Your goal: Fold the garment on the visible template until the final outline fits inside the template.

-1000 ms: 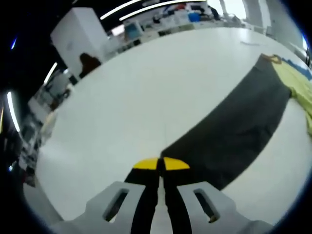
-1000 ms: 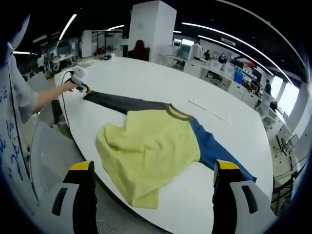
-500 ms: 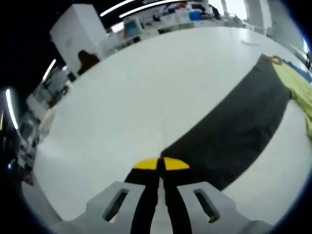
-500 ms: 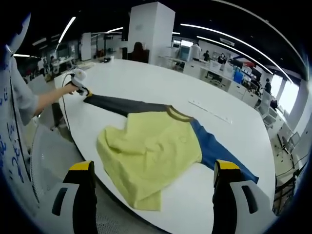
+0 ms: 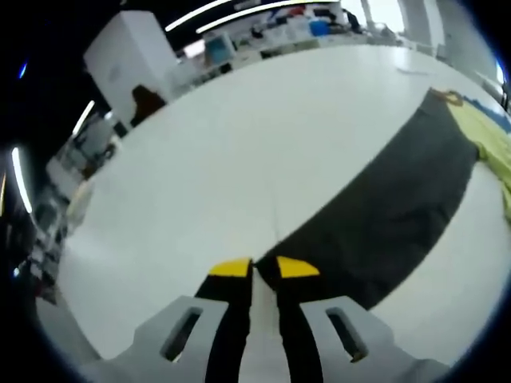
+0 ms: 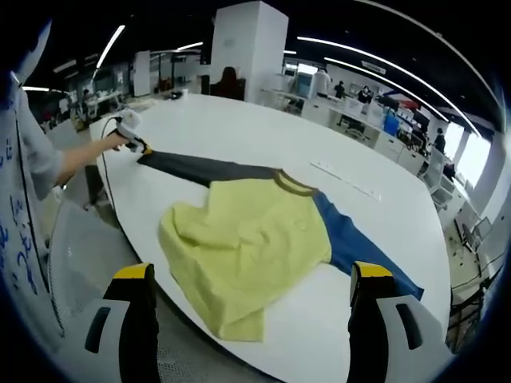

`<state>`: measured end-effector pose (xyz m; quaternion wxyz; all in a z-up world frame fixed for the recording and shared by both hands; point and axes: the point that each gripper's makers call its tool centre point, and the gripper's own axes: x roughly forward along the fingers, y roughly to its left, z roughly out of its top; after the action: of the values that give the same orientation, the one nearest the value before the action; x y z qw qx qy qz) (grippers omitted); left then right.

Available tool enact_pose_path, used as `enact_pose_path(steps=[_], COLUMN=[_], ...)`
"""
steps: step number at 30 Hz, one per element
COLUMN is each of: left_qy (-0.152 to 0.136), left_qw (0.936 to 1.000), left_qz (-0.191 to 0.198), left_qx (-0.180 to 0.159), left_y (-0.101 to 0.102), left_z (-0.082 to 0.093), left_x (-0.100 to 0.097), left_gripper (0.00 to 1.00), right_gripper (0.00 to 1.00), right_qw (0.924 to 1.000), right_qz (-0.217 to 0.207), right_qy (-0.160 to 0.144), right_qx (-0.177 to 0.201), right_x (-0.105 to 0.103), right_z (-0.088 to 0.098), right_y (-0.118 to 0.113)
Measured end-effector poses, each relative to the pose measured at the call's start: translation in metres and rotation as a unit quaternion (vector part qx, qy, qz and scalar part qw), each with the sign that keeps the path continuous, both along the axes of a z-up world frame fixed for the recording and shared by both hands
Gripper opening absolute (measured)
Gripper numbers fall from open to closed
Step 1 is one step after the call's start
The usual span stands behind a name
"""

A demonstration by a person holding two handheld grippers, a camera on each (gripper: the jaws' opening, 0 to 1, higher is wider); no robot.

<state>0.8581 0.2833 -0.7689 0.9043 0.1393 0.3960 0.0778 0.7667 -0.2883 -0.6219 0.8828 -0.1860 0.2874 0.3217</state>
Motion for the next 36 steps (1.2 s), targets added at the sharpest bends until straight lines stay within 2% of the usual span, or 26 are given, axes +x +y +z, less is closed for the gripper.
enact_pose_path(steps=[12,16,19,21,26,29,36], left_qy=[-0.012,-0.035,-0.068,-0.075,-0.086,-0.099,-0.112], left_qw=[0.9999,0.9993,0.9973,0.9968,0.9959,0.9935,0.991], left_qz=[0.012,0.009,0.015,0.016,-0.012,-0.023,-0.055], left_qx=[0.0,0.0,-0.021,-0.024,-0.026,-0.051,-0.048], left_y=[0.004,0.0,-0.005,-0.008,-0.029,-0.043,-0.069], left_z=[0.008,0.023,0.037,0.045,0.064,0.073,0.097], left_x=[-0.007,-0.005,-0.001,-0.002,-0.002,-0.001,-0.003], left_gripper=[0.2,0.24,0.29,0.32,0.37,0.41,0.48], right_gripper=[1.0,1.0,1.0,1.0,1.0,1.0,1.0], right_qw=[0.9999,0.9999,0.9998,0.9997,0.9996,0.9994,0.9991], right_qz=[-0.001,0.001,-0.001,-0.004,-0.006,-0.007,-0.01], right_qy=[-0.004,-0.007,-0.01,-0.013,-0.017,-0.02,-0.026], right_qx=[0.011,0.014,0.015,0.019,0.024,0.027,0.031], right_x=[0.001,0.001,0.001,0.002,0.001,0.001,0.001], right_z=[0.002,0.003,0.004,0.005,0.007,0.008,0.011], right_y=[-0.001,-0.002,-0.004,-0.005,-0.009,-0.012,-0.02])
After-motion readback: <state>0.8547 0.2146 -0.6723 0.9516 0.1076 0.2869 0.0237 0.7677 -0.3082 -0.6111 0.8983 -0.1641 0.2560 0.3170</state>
